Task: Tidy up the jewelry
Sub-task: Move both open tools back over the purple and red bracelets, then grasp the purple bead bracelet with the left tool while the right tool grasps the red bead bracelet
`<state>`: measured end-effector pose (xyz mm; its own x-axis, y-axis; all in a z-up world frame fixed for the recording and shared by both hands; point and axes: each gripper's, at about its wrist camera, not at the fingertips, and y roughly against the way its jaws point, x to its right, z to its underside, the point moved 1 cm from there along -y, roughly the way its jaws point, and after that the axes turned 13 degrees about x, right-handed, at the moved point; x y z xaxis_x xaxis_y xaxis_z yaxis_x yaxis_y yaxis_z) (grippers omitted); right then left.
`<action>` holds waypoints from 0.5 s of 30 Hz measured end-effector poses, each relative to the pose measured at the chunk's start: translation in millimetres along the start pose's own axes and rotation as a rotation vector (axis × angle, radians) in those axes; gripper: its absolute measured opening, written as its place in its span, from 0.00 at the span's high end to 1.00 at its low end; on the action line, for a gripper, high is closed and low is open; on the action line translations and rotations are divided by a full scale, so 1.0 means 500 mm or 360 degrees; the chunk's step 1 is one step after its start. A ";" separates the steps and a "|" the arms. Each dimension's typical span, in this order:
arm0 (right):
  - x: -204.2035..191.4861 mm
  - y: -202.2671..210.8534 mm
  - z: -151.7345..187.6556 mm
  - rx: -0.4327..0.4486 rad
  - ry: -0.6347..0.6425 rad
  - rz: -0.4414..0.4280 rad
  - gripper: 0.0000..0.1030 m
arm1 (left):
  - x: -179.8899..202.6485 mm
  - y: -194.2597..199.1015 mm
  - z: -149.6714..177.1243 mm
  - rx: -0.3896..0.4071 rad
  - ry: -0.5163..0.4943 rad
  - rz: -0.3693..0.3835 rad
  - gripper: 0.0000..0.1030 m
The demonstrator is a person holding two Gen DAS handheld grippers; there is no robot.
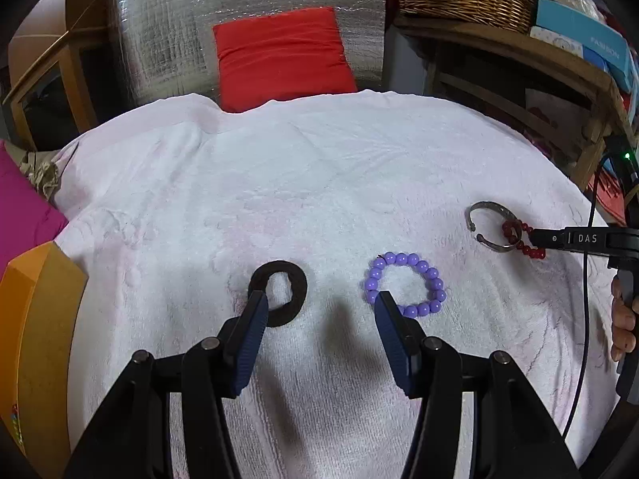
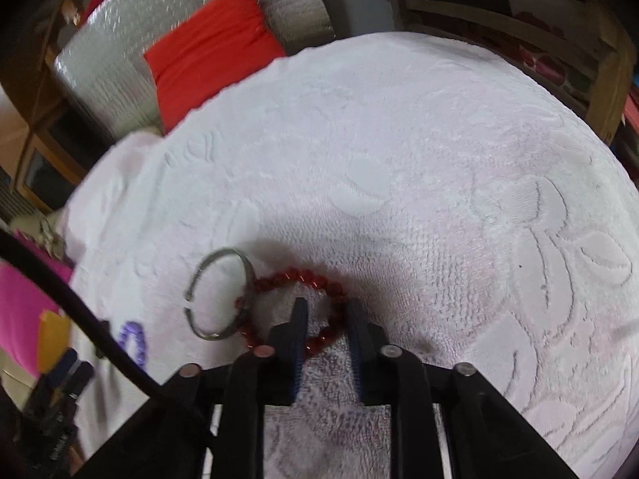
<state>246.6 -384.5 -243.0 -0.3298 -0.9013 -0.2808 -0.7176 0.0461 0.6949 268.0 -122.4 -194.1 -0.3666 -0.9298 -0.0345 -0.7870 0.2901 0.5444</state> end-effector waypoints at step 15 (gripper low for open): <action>0.065 0.108 -0.016 0.0175 -0.0054 0.0130 0.90 | 0.025 -0.014 -0.002 -0.0015 0.0037 0.0211 0.45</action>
<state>201.9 -414.6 -209.1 -0.4091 -0.8777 -0.2497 -0.7498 0.1673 0.6402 269.4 -136.3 -197.2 -0.4557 -0.8883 0.0578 -0.7274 0.4090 0.5510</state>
